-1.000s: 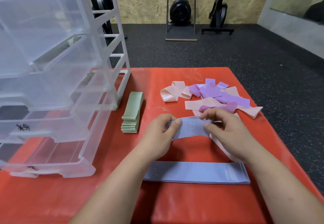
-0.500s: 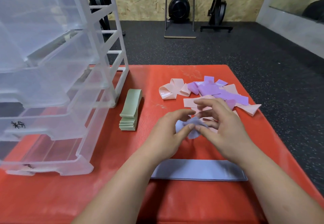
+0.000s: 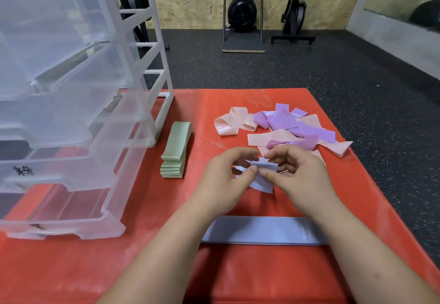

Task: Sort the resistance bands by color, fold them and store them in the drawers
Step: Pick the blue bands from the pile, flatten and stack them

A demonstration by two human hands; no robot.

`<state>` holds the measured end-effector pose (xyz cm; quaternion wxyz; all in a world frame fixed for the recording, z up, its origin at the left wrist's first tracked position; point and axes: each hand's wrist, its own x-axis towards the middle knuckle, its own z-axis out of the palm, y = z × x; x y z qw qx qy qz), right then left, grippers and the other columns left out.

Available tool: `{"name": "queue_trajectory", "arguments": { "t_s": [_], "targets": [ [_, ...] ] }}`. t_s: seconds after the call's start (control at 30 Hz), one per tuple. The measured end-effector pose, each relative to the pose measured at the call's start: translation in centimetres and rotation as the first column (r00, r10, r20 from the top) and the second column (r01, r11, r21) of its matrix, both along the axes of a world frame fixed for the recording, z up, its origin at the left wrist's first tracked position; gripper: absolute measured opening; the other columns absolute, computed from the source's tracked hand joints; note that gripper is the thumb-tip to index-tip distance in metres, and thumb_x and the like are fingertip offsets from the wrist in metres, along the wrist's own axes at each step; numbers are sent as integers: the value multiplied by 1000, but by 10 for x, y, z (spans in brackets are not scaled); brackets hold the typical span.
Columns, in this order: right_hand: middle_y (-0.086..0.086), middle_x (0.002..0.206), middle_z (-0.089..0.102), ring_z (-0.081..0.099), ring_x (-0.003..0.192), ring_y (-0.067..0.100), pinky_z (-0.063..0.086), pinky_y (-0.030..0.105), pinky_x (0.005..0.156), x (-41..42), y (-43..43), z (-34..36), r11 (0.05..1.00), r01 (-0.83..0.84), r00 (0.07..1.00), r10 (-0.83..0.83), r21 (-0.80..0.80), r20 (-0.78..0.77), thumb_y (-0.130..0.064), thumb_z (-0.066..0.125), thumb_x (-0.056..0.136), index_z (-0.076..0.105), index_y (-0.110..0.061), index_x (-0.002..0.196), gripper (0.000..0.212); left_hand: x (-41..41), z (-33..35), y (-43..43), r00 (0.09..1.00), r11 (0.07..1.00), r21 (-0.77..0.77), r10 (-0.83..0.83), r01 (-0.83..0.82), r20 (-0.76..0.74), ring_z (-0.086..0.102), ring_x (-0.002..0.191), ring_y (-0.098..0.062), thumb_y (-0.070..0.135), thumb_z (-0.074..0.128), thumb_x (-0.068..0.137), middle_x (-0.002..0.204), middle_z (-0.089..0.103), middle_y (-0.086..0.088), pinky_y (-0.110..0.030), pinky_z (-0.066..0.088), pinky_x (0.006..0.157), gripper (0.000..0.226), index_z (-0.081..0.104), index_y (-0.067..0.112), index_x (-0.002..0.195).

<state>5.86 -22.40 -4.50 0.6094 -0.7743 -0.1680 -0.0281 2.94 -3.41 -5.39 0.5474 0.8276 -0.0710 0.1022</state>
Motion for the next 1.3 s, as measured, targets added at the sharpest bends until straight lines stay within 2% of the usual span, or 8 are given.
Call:
{"name": "queue_trajectory", "arguments": {
  "t_s": [0.1, 0.2, 0.37, 0.63, 0.8, 1.0, 1.13, 1.3],
  "targets": [
    [-4, 87, 75, 68, 73, 13, 56, 24, 67, 2, -3, -5, 998, 17, 1000, -16, -56, 25, -6, 90, 77, 71, -27, 93, 32, 1, -1, 1, 1000, 1000, 24, -20, 20, 12, 71, 102, -7, 23, 75, 94, 107, 74, 15, -42, 59, 91, 20, 77, 31, 112],
    [-1, 80, 70, 64, 70, 26, 56, 34, 62, 0, -3, -5, 992, -8, 998, 16, -124, 65, -11, 90, 77, 69, -28, 92, 31, 3, -3, 2, 999, 997, 67, -33, 32, 12, 72, 92, -12, 29, 79, 93, 95, 75, 11, -44, 59, 85, 8, 78, 31, 100],
    [-13, 87, 77, 71, 78, 12, 58, 40, 80, 5, -6, -10, 944, -113, 993, 116, -310, -10, -23, 85, 84, 66, -38, 112, 37, 3, -2, 4, 1000, 1000, 29, -8, 8, 28, 67, 78, -19, 20, 73, 99, 82, 73, 6, -43, 55, 76, 7, 76, 25, 96],
    [-15, 92, 77, 74, 89, 8, 58, 33, 86, 3, -6, -1, 928, -121, 980, 169, -353, 108, -21, 81, 88, 75, -30, 99, 15, 0, 7, 11, 996, 998, 56, 19, -24, 87, 67, 80, -10, 22, 80, 93, 85, 73, 12, -34, 54, 75, 5, 78, 25, 94],
    [-26, 74, 67, 61, 71, -1, 42, 17, 63, 12, -19, -10, 836, -48, 985, 129, -547, 111, -31, 82, 87, 62, -41, 78, 24, 3, 9, 18, 976, 982, -116, 166, -150, 141, 61, 74, -1, 18, 77, 97, 79, 73, 10, -23, 48, 69, 2, 79, 18, 98],
    [-13, 77, 65, 56, 75, 5, 37, 26, 60, 24, -44, -1, 714, 113, 984, 16, -691, 178, -42, 77, 88, 65, -32, 82, 17, 2, 22, 34, 903, 881, -349, 394, -318, 170, 61, 75, -7, 14, 75, 98, 82, 72, 1, -24, 51, 71, 4, 79, 12, 99],
    [-27, 87, 70, 61, 85, -4, 41, 24, 67, 21, -62, 11, 775, 106, 993, -45, -623, 113, -37, 78, 88, 72, -39, 92, 7, -3, 24, 44, 891, 847, -378, 442, -374, 108, 62, 78, -10, 18, 76, 98, 92, 75, -14, -28, 53, 74, 5, 80, 14, 99],
    [-20, 81, 73, 65, 79, 4, 47, 25, 66, 7, -77, 17, 792, 144, 990, -110, -593, 92, -31, 85, 83, 75, -35, 86, 11, -11, 24, 52, 887, 828, -380, 459, -412, 40, 62, 72, -11, 28, 77, 97, 84, 77, -4, -36, 54, 68, 10, 81, 19, 99]
  ]
}}
